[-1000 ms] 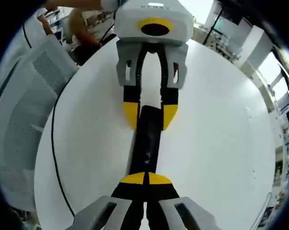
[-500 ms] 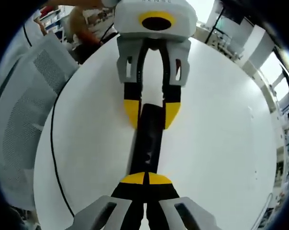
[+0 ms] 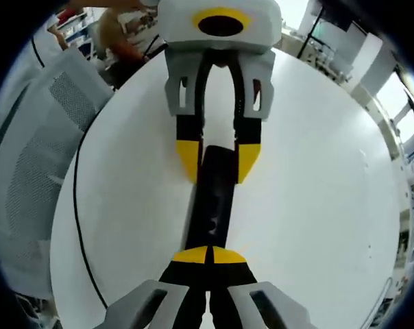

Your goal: Press the specified remote control buttons in sequence, fully releasing each button before pressing the next.

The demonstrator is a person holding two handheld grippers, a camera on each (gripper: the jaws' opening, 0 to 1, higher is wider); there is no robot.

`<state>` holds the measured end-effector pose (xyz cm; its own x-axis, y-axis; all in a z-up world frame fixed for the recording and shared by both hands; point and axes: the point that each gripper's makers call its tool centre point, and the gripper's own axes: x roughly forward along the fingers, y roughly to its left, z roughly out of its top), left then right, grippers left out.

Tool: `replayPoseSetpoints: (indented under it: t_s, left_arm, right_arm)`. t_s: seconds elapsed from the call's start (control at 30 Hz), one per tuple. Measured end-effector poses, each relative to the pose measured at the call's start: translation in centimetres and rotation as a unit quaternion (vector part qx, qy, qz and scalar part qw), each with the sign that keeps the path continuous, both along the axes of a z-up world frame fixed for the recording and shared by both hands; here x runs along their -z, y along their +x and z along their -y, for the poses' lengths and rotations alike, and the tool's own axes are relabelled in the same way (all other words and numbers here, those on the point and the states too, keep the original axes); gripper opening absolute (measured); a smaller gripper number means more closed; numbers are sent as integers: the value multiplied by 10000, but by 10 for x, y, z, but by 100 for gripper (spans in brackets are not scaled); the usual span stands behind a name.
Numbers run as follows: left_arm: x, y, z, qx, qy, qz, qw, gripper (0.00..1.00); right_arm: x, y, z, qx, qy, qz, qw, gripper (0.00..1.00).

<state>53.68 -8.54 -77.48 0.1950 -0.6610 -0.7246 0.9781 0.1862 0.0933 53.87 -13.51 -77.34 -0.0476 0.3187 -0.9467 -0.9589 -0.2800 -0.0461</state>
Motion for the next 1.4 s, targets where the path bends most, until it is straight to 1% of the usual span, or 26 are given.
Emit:
replayPoseSetpoints:
  t_s: [0.13, 0.23, 0.33, 0.47, 1.03, 1.4]
  left_arm:
    - [0, 0, 0, 2, -22, -2, 10000, 23]
    - [0, 0, 0, 2, -26, -3, 10000, 23]
    - [0, 0, 0, 5, -17, -5, 10000, 23]
    - [0, 1, 0, 2, -7, -6, 10000, 23]
    - [0, 1, 0, -6, 0, -8, 10000, 23]
    - [0, 0, 0, 1, 47, 5, 10000, 23]
  right_arm:
    - [0, 0, 0, -20, -34, 17, 10000, 0]
    - [1, 0, 0, 16, -50, -38, 10000, 0]
    - [1, 0, 0, -35, -114, -6, 9999, 0]
    - [1, 1, 0, -17, -180, -69, 9998, 0]
    - [1, 1, 0, 9, -179, -10, 9998, 0]
    - [0, 2, 0, 94, 28, 47, 9999, 0]
